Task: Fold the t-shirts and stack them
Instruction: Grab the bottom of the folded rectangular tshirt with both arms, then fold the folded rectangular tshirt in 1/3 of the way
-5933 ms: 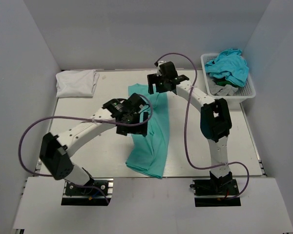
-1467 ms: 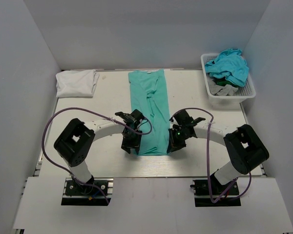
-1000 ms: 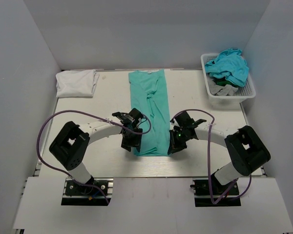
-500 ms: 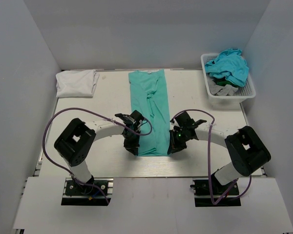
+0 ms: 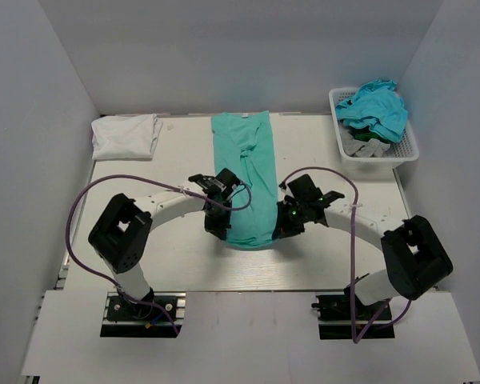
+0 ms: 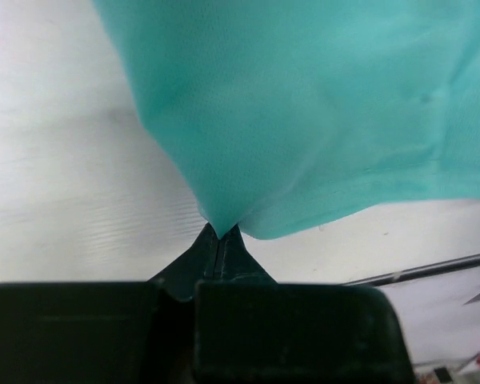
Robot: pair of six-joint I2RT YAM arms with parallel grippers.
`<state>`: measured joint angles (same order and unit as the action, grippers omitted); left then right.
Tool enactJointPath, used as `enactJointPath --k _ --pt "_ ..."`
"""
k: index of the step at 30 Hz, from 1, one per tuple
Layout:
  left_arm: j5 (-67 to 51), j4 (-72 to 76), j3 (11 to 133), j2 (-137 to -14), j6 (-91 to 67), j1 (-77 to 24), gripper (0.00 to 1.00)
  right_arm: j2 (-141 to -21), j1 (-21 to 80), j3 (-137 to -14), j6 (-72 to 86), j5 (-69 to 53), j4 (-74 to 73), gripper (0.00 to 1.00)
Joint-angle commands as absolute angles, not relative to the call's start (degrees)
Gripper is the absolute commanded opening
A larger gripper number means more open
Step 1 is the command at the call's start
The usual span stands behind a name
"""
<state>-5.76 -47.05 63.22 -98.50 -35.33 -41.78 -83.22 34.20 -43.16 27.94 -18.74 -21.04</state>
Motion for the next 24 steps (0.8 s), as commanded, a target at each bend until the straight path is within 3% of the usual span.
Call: enactJointPath --k 1,14,24 --pt "1.83 -51.31 70.9 -95.0 -36.82 -41.04 0.0 -80.42 34.1 -49.48 27.16 -12.76 -20.3 0.0" --pt "16.34 -63.18 97.8 -108.89 -38.04 -35.25 0.0 -92.63 31.56 -72.65 26.37 -0.62 -20.65 0.0" --pt "13.45 -59.06 116.17 -118.47 -36.04 -28.66 0.0 -101.86 28.92 -84.81 24.44 -2.38 -14.59 0.0"
